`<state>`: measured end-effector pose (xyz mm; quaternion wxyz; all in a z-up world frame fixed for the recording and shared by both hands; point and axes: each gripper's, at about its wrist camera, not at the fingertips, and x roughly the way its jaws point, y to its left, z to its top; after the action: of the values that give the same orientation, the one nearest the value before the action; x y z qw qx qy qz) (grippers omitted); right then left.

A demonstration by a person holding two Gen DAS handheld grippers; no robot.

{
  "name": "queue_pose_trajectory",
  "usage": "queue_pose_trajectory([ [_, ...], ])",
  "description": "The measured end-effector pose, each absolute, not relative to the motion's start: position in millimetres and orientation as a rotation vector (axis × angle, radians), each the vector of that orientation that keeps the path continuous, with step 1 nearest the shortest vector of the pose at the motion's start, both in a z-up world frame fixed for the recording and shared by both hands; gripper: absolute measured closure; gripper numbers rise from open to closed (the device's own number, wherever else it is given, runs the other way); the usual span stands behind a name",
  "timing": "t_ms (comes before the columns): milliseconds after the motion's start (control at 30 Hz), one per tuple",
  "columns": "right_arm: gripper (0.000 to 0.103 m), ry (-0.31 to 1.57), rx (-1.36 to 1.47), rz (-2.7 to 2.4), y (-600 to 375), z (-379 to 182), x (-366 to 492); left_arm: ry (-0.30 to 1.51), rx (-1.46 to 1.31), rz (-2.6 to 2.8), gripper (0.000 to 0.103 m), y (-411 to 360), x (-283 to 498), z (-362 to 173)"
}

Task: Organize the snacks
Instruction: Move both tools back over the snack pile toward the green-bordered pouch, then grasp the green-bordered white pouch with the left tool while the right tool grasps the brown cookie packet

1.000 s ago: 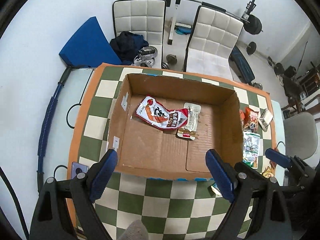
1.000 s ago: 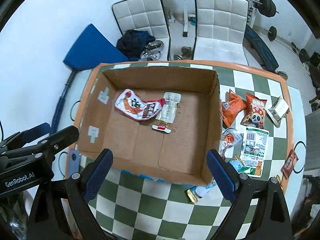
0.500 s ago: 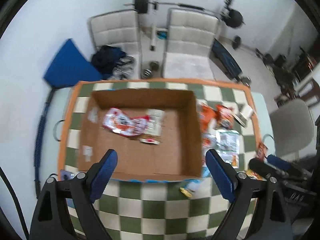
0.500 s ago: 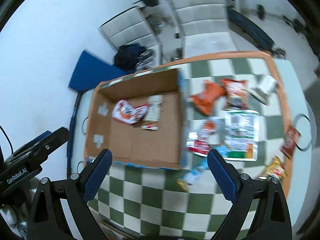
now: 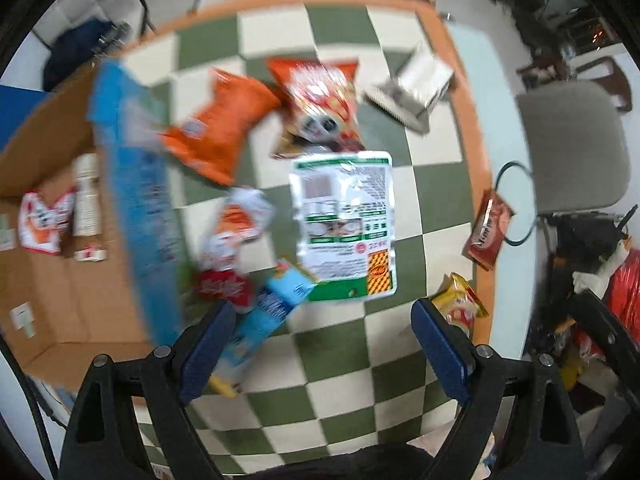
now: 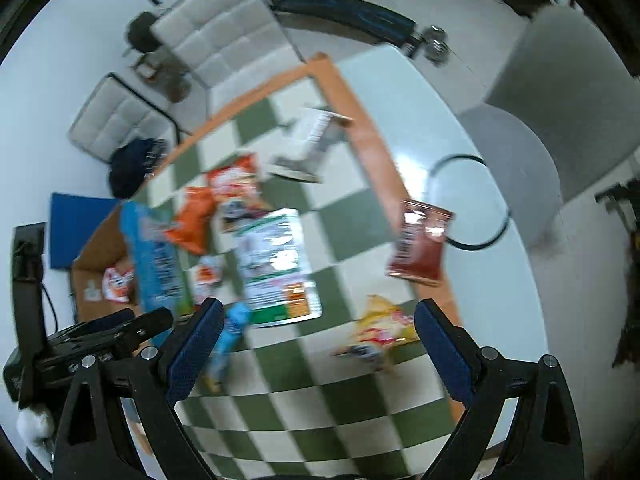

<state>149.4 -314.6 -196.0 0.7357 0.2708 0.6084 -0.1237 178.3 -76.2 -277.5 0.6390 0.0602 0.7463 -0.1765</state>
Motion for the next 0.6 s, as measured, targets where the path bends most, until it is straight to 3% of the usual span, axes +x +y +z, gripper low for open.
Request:
queue_pose_trajectory([
  [367,0.005,1.434,0.676,-0.364,-389,-277,146,1.871,0.323,-0.317,0.013,-150,196,-384],
  [467,0.005,1.441,0.674,-0.361,-392,-286,154,1.888,0.375,-0.297,0.007,-157,191,-399],
  [600,0.005,1.456,0.670,-0.363,-397,-295,164,1.859,0.352,-0.294,0.007,-158,183,-396],
])
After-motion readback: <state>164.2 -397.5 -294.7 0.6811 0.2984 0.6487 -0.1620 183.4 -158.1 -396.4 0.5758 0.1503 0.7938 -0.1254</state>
